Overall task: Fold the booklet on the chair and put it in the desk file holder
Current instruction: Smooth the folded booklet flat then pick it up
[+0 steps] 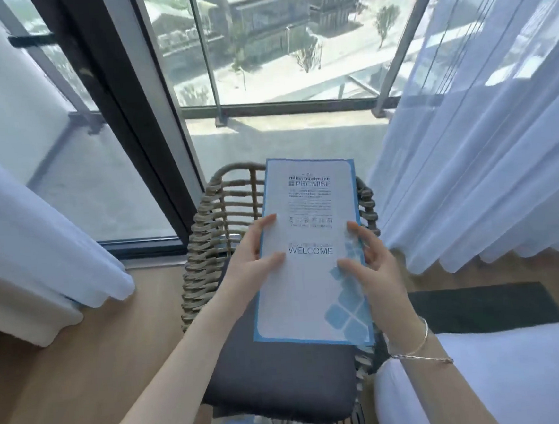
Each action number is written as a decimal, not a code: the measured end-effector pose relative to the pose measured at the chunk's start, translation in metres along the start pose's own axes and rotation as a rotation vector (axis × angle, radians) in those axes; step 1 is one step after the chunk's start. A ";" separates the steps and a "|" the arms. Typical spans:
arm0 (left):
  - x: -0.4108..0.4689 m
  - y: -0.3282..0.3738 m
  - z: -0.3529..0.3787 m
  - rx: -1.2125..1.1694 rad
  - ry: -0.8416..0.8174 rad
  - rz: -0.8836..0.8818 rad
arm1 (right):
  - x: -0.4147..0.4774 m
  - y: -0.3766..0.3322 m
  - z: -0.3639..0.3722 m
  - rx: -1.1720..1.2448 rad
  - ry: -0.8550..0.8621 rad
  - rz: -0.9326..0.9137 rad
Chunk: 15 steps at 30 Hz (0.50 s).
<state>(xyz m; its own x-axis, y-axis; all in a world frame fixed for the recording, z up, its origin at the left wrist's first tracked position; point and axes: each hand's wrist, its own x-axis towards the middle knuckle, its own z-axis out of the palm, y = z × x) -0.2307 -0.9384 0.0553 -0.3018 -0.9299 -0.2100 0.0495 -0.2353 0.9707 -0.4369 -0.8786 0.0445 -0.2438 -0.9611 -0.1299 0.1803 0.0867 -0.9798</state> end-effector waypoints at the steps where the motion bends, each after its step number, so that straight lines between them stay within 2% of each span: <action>1: -0.011 0.009 0.000 0.017 0.009 0.029 | -0.005 -0.009 0.002 0.007 -0.008 -0.014; 7: -0.062 0.007 -0.005 -0.042 0.180 0.072 | -0.024 -0.018 0.014 -0.004 -0.072 -0.026; 12: -0.087 0.012 -0.024 -0.082 0.343 0.118 | -0.021 -0.027 0.047 -0.037 -0.211 -0.025; 15: -0.112 0.017 -0.044 -0.104 0.499 0.157 | -0.018 -0.030 0.082 -0.030 -0.346 -0.015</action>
<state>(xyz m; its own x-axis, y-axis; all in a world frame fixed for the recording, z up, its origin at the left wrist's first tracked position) -0.1540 -0.8511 0.0897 0.2050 -0.9716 -0.1184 0.1597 -0.0861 0.9834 -0.3594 -0.8852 0.0886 0.0923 -0.9938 -0.0616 0.1500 0.0751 -0.9858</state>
